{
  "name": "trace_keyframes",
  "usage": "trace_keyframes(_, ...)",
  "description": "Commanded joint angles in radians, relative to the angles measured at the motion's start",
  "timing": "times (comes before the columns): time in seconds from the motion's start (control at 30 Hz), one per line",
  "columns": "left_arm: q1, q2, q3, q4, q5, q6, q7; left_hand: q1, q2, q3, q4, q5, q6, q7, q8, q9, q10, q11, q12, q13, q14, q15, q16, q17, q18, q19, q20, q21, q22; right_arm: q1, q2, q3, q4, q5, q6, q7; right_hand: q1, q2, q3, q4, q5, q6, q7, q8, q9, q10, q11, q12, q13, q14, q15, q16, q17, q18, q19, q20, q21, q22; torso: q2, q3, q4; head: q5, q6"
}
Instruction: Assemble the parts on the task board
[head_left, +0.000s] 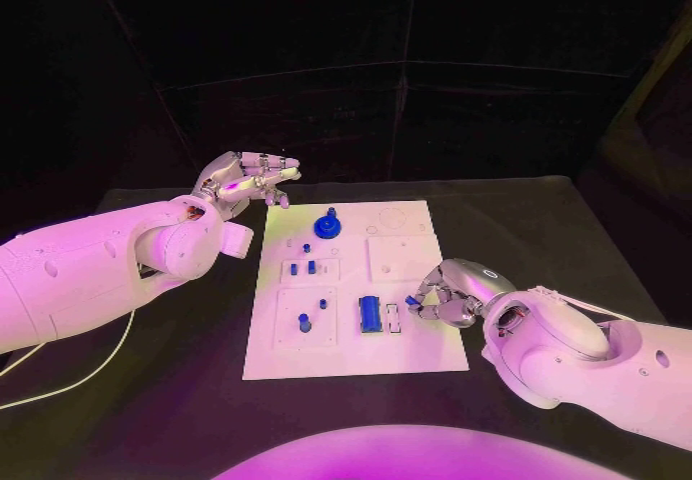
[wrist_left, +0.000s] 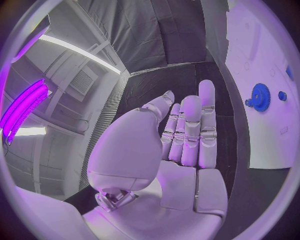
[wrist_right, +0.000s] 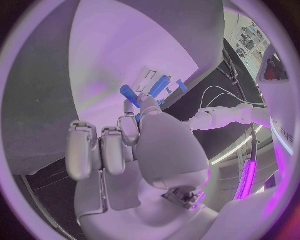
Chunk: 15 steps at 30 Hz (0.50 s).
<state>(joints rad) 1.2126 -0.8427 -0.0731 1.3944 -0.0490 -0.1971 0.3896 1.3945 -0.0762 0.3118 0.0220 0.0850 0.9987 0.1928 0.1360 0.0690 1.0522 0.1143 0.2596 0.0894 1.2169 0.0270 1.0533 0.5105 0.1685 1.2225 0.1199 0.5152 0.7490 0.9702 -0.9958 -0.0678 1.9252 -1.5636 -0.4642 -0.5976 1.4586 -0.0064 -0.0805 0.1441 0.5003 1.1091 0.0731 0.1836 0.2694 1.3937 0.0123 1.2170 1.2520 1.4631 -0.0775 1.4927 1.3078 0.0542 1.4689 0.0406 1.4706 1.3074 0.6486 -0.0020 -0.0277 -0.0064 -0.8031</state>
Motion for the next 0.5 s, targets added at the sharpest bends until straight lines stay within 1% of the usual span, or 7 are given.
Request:
trace_keyframes(0.03,0.001,0.0,0.001,0.003,0.002,0.012,0.003,0.009,0.002,-0.002,-0.003,0.006,-0.007,-0.003,0.003,0.0,-0.004,0.001,0.003,0.0,-0.008,-0.001,-0.004,-0.001,0.013,-0.003,0.003,-0.004,-0.002,0.002,0.013,0.0,-0.011,0.105,-0.013,-0.006,-0.018,0.001,0.004,0.009,-0.006,0.012,-0.002,-0.007,-0.002,0.034,-0.022,0.017,0.057,0.081,0.001,0.005,0.122,-0.015,0.025,-0.008,0.002,0.087,0.001,-0.0008,0.0006,0.0,-0.001)
trace_keyframes(0.07,0.001,-0.001,0.001,0.003,0.002,0.012,0.003,0.009,0.002,-0.002,-0.003,0.006,-0.007,-0.003,0.003,0.0,-0.004,0.001,0.003,0.0,-0.008,-0.001,-0.004,-0.001,0.013,-0.003,0.003,-0.004,-0.002,0.002,0.019,0.0,-0.015,0.117,-0.007,-0.006,-0.022,0.0,0.007,0.013,-0.007,0.014,-0.003,-0.007,-0.001,0.037,-0.023,0.023,0.062,0.081,0.0,0.006,0.123,-0.015,0.025,-0.008,0.002,0.087,0.0,-0.0004,-0.0004,0.001,-0.001)
trace_keyframes(0.2,0.001,-0.001,0.001,0.004,0.002,0.013,0.003,0.009,0.002,-0.002,-0.003,0.006,-0.007,-0.003,0.003,0.0,-0.004,0.001,0.003,0.0,-0.008,-0.001,-0.004,-0.001,0.013,-0.003,0.003,-0.004,-0.002,0.002,0.042,0.0,-0.028,0.142,0.007,-0.005,-0.037,-0.004,0.019,0.026,-0.008,0.03,-0.011,-0.003,0.003,0.051,-0.029,0.043,0.079,0.082,-0.003,0.008,0.129,-0.016,0.027,-0.01,0.005,0.091,0.0,0.0005,-0.0012,0.003,-0.003)
trace_keyframes(0.3,0.001,-0.001,0.001,0.005,0.002,0.014,0.002,0.009,0.002,-0.002,-0.003,0.006,-0.007,-0.003,0.003,0.0,-0.004,0.001,0.003,0.0,-0.008,-0.001,-0.004,-0.001,0.013,-0.003,0.003,-0.004,-0.002,0.002,0.061,0.0,-0.038,0.153,0.02,-0.005,-0.056,-0.008,0.027,0.041,-0.006,0.043,-0.017,0.001,0.009,0.059,-0.034,0.053,0.087,0.083,-0.007,0.009,0.13,-0.016,0.029,-0.013,0.007,0.095,0.0,0.0002,-0.0009,0.003,-0.005)
trace_keyframes(0.5,0.001,-0.002,0.001,0.007,0.002,0.015,0.001,0.009,0.002,-0.002,-0.003,0.006,-0.007,-0.003,0.003,0.0,-0.004,0.001,0.003,0.0,-0.008,-0.001,-0.004,-0.001,0.013,-0.003,0.003,-0.004,-0.002,0.002,0.081,0.0,-0.053,0.161,0.026,-0.008,-0.068,-0.011,0.036,0.052,-0.006,0.054,-0.023,0.005,0.015,0.064,-0.038,0.055,0.09,0.083,-0.011,0.009,0.131,-0.017,0.03,-0.016,0.007,0.096,0.0,0.0002,-0.0005,0.004,-0.005)
